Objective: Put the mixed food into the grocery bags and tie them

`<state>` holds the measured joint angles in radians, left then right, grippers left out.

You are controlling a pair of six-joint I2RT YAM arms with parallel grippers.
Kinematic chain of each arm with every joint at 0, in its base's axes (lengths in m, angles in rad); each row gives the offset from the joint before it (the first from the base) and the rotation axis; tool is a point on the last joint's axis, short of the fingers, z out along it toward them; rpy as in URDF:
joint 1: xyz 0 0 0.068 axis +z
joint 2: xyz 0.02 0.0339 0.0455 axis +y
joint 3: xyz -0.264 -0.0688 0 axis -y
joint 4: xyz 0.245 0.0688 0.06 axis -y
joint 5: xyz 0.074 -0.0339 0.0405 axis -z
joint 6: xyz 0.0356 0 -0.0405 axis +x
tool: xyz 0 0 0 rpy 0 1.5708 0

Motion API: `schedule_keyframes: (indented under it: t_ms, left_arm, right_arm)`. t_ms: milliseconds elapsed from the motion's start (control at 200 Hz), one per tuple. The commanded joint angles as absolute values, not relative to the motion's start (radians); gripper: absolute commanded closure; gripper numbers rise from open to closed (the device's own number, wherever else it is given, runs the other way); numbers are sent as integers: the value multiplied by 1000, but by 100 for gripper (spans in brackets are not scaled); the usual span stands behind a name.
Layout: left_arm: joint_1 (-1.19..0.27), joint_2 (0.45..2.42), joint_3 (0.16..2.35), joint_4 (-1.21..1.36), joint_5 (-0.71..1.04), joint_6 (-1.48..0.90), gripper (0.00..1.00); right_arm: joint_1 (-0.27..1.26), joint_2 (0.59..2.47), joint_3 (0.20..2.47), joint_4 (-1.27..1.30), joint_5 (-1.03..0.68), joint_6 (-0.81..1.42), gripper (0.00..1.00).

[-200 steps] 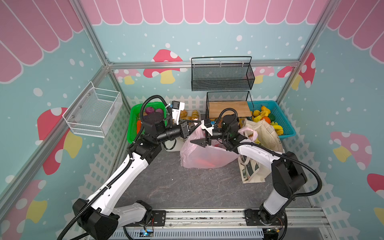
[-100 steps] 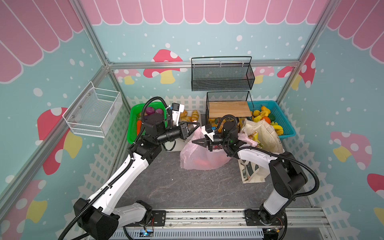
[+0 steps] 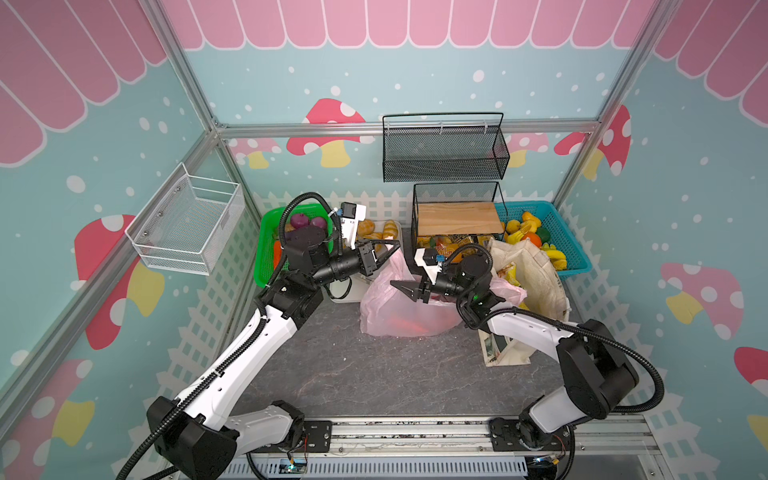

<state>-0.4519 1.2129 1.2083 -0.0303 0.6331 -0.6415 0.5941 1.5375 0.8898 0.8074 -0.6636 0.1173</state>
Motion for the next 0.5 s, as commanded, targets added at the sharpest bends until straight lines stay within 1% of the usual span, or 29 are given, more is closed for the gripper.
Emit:
schedule_keyframes:
  t_ms: [0,120,250,415,495]
  left_arm:
    - [-445,1211,1191,20,657,-677,100]
    - [-445,1213,1189,28,657,-681,100]
    - [-445,1212,1189,30,657,-685,100]
    - [-445,1212,1185,37,659,-692,100]
    - [-445,1212,1185,40,659,-695,100]
  right_arm:
    - [643,1500,886,867,-508,90,24]
    - [687,1496,908,868,-341,102,23]
    - [743,1524,944,890,-200,105,24]
    - [800,1573,956,934,69,197,36]
    - [819,1607,954,924,175,243,47]
